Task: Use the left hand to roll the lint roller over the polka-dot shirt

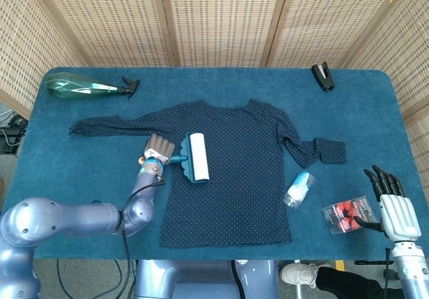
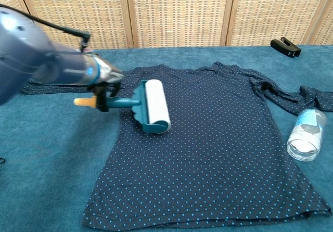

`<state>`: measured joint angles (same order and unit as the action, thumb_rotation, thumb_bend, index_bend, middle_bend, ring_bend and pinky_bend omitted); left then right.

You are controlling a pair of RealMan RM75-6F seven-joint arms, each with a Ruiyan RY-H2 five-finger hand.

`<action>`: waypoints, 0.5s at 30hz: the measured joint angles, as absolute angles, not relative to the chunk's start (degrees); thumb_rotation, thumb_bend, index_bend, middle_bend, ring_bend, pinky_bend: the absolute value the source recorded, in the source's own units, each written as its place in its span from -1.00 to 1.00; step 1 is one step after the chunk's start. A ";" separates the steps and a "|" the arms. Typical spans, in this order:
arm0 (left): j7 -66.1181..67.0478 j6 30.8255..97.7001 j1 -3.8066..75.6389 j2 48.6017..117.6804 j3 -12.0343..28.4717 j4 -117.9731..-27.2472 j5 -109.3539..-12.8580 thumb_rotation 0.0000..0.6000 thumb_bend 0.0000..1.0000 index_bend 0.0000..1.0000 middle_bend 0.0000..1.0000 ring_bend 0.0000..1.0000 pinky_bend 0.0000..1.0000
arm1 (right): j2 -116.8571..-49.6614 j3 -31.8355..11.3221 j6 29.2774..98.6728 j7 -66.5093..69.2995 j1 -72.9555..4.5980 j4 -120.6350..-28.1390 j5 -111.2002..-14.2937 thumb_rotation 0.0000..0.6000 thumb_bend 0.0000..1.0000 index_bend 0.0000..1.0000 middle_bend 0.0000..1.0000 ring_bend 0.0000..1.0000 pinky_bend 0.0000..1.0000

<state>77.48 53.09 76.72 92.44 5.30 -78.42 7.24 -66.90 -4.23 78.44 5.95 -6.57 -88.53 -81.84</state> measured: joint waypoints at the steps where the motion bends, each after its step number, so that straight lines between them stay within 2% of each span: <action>1: 76.88 53.14 76.06 91.62 4.84 -79.01 6.65 1.00 0.08 0.65 0.84 0.53 0.39 | -66.94 -4.10 78.65 5.53 -6.54 -88.75 -82.18 1.00 -0.76 -1.00 -1.00 -1.00 -1.00; 5: 73.65 53.09 73.10 87.97 3.01 -81.68 3.17 1.00 0.06 0.65 0.83 0.53 0.34 | -67.14 -3.69 79.20 4.19 -6.43 -89.49 -83.00 1.00 -0.76 -1.00 -1.00 -1.00 -1.00; 9: 70.59 52.62 70.93 84.99 1.57 -83.33 -0.73 1.00 -0.03 0.63 0.69 0.41 0.20 | -67.34 -3.39 79.72 3.16 -6.35 -89.99 -83.73 1.00 -0.76 -1.00 -1.00 -1.00 -1.00; 11: 69.45 52.55 70.25 84.22 1.07 -83.81 -2.69 1.00 -0.14 0.53 0.47 0.26 0.04 | -67.45 -3.25 79.99 2.72 -6.30 -90.23 -84.07 1.00 -0.76 -1.00 -1.00 -1.00 -1.00; 14: 67.66 52.56 69.08 82.95 0.09 -84.56 -6.64 1.00 -0.38 0.05 -0.07 -0.16 -0.37 | -67.59 -3.02 80.19 2.11 -6.27 -90.48 -84.50 1.00 -0.77 -1.00 -1.00 -1.00 -1.00; 15: 66.85 52.51 68.54 82.37 -0.40 -84.93 -8.33 1.00 -0.47 -0.17 -0.31 -0.37 -0.52 | -67.63 -2.95 80.22 1.97 -6.26 -90.55 -84.62 1.00 -0.77 -1.00 -1.00 -1.00 -1.00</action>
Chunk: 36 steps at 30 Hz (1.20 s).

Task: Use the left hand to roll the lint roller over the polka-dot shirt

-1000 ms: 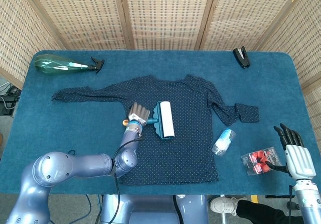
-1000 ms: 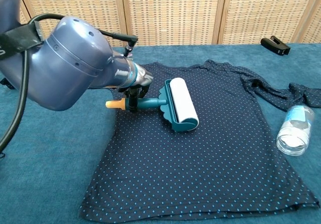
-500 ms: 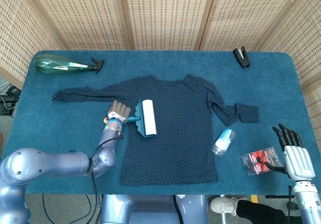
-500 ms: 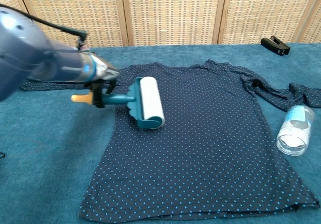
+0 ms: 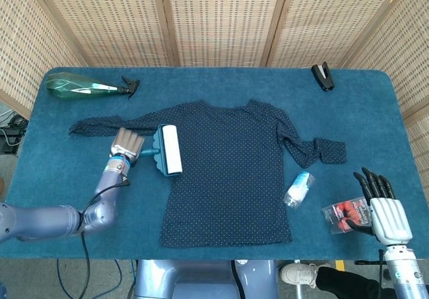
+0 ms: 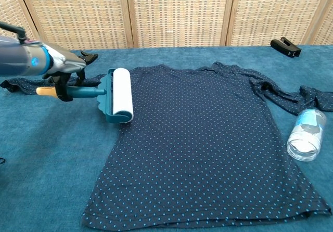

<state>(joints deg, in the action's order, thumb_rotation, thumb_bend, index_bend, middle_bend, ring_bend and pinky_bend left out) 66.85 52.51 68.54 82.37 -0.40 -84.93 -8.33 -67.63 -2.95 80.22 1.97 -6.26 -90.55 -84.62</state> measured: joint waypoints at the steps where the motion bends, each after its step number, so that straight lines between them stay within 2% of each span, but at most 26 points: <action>1: 66.21 52.45 68.10 81.88 -0.81 -85.25 -9.53 1.00 -0.52 -0.36 -0.58 -0.60 -0.67 | -67.67 -2.89 80.27 1.81 -6.26 -90.63 -84.74 1.00 -0.77 -1.00 -1.00 -1.00 -1.00; 3: 64.54 52.15 67.05 80.63 -1.80 -86.12 -11.83 1.00 -0.59 -0.60 -0.91 -0.90 -0.89 | -67.72 -2.83 80.45 1.60 -6.24 -90.72 -84.93 1.00 -0.77 -1.00 -1.00 -1.00 -1.00; 4: 63.83 51.97 66.63 80.08 -2.21 -86.50 -12.57 1.00 -0.63 -0.72 -0.99 -0.99 -0.97 | -67.73 -2.81 80.63 1.54 -6.20 -90.77 -85.05 1.00 -0.76 -1.00 -1.00 -1.00 -1.00; 8: 61.28 51.83 65.09 78.79 -3.19 -87.42 -14.97 1.00 -0.66 -0.99 -1.00 -1.00 -1.00 | -67.68 -2.79 80.86 1.61 -6.12 -90.87 -85.21 1.00 -0.76 -1.00 -1.00 -1.00 -1.00; 14: 56.08 53.07 62.63 78.06 -3.08 -87.50 -19.78 1.00 -0.66 -1.00 -1.00 -1.00 -1.00 | -67.37 -2.93 81.46 1.97 -5.97 -91.00 -85.38 1.00 -0.76 -1.00 -1.00 -1.00 -1.00; 20: 43.80 58.07 56.79 76.47 -1.86 -90.54 -31.26 1.00 -0.69 -1.00 -1.00 -1.00 -1.00 | -67.02 -3.62 81.95 2.86 -5.74 -90.60 -84.42 1.00 -0.76 -1.00 -1.00 -1.00 -1.00; 23: 37.14 63.88 52.23 75.93 -2.23 -92.05 -40.94 1.00 -0.71 -1.00 -1.00 -1.00 -1.00 | -66.87 -3.99 82.48 3.10 -5.59 -90.45 -84.19 1.00 -0.77 -1.00 -1.00 -1.00 -1.00; 30: 24.21 84.62 36.50 76.08 -5.36 -93.30 -63.97 1.00 -0.71 -1.00 -1.00 -1.00 -1.00 | -66.49 -4.68 83.67 3.02 -5.11 -90.43 -83.64 1.00 -0.76 -1.00 -1.00 -1.00 -1.00; 33: 20.75 90.02 30.33 76.54 -7.15 -92.83 -69.07 1.00 -0.71 -1.00 -1.00 -1.00 -1.00 | -66.33 -4.98 84.00 2.96 -4.99 -90.46 -83.36 1.00 -0.77 -1.00 -1.00 -1.00 -1.00; 36: 18.99 92.74 26.07 76.90 -8.76 -92.09 -71.79 1.00 -0.71 -1.00 -1.00 -1.00 -1.00 | -66.19 -5.07 84.26 2.93 -4.91 -90.64 -83.42 1.00 -0.77 -1.00 -1.00 -1.00 -1.00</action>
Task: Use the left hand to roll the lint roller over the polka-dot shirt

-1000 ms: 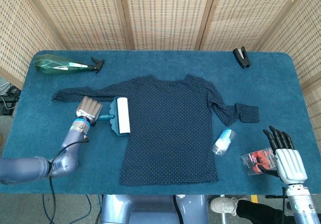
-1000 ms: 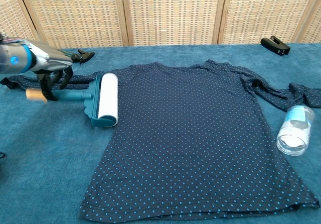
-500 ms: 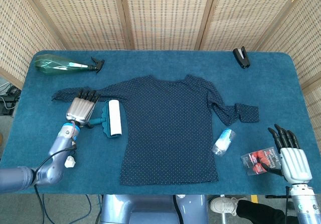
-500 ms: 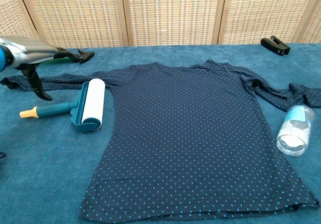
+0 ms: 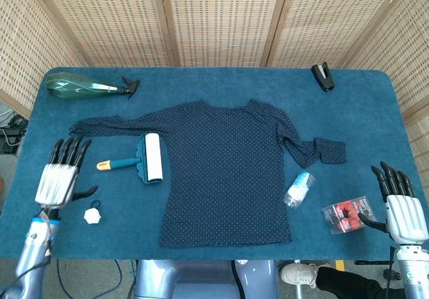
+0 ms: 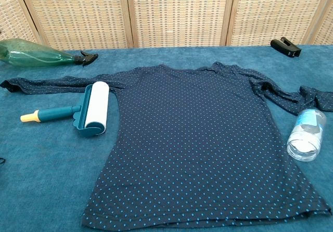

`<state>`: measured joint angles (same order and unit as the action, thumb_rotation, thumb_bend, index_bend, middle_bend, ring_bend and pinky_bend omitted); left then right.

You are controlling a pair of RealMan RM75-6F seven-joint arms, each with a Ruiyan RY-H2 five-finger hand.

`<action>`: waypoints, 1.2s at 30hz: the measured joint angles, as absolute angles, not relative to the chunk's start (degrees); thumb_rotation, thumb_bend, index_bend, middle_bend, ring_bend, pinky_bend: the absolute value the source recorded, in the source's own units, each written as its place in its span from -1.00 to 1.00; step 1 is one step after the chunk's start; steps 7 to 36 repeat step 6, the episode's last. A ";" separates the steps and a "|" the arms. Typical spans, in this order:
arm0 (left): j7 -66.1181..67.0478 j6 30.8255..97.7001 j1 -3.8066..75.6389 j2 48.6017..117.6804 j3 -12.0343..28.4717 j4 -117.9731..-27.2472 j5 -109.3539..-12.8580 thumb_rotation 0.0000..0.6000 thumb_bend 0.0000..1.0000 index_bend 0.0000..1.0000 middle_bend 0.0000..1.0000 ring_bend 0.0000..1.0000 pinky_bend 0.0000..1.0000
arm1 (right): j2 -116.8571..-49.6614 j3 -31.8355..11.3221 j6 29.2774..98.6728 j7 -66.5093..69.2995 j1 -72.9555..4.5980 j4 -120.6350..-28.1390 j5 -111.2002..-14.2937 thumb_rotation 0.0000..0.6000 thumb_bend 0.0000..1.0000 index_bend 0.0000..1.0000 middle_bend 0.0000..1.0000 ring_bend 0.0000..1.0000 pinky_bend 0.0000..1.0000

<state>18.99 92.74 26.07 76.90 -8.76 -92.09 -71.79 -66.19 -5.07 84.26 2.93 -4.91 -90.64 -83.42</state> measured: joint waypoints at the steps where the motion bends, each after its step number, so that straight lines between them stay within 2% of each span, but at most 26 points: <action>1: 18.70 93.18 25.02 76.96 -9.26 -91.83 -72.25 1.00 -0.71 -1.00 -1.00 -1.00 -1.00 | -66.14 -5.08 84.47 2.85 -4.87 -90.73 -83.61 1.00 -0.77 -1.00 -1.00 -1.00 -1.00; 6: 16.36 94.35 20.71 77.36 -10.64 -89.24 -74.93 1.00 -0.72 -1.00 -1.00 -1.00 -1.00 | -66.02 -4.99 84.92 2.44 -4.66 -91.08 -83.96 1.00 -0.77 -1.00 -1.00 -1.00 -1.00; 36: 16.36 94.35 20.71 77.36 -10.64 -89.24 -74.93 1.00 -0.72 -1.00 -1.00 -1.00 -1.00 | -66.02 -4.99 84.92 2.44 -4.66 -91.08 -83.96 1.00 -0.77 -1.00 -1.00 -1.00 -1.00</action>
